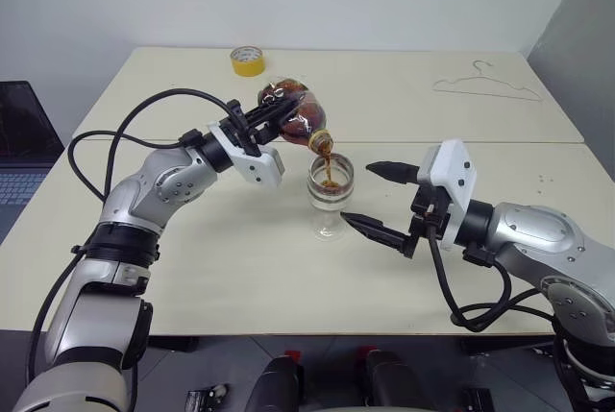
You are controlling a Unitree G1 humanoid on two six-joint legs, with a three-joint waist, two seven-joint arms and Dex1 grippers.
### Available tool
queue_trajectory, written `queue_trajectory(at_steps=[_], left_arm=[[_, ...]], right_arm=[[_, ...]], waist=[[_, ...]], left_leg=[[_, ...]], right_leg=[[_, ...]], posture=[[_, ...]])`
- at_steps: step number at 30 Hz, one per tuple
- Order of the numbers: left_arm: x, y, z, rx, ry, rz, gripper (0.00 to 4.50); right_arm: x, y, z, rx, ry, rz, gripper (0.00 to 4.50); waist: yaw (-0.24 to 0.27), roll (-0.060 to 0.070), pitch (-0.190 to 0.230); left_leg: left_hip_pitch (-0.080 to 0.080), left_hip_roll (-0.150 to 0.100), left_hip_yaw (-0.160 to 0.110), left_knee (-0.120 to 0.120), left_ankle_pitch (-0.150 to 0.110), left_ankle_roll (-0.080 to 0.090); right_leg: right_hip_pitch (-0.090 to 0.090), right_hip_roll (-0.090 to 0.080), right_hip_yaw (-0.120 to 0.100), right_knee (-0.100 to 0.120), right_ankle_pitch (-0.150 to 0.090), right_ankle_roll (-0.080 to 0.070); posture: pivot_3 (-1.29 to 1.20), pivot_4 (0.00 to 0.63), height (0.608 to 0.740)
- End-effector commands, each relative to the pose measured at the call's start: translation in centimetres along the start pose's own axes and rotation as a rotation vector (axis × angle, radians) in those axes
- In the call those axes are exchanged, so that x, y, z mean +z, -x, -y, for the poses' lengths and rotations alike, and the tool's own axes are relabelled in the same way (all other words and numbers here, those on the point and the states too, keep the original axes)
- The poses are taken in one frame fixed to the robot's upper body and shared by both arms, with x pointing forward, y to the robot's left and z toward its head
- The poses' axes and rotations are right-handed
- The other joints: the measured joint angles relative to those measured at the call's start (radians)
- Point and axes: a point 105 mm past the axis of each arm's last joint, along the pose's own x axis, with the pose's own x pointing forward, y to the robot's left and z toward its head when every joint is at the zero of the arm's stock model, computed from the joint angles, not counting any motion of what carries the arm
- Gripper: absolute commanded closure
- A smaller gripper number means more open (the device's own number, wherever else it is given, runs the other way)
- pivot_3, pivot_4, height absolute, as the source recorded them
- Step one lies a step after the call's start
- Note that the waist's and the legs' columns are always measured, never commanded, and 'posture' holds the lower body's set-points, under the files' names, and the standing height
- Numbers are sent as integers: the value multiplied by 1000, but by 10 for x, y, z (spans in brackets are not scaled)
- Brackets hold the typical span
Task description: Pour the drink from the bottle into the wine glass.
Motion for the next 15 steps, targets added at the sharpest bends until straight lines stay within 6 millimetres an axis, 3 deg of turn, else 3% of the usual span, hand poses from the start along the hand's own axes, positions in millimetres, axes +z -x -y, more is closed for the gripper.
queue_trajectory(at_steps=[1, 15], left_arm=[[0, -3, -19, 60, -9, 8, 3988], [6, 0, -15, 71, 90, -13, 3988]], right_arm=[[9, 1, -5, 7, 37, 38, 0], [11, -2, -4, 9, 35, 49, 0]], waist=[[0, 0, 0], [-1, 0, 0]], left_leg=[[0, 0, 0, 0, 0, 0], [0, 0, 0, 0, 0, 0]], right_leg=[[0, 0, 0, 0, 0, 0], [0, 0, 0, 0, 0, 0]], posture=[[0, 150, 740], [0, 150, 740]])
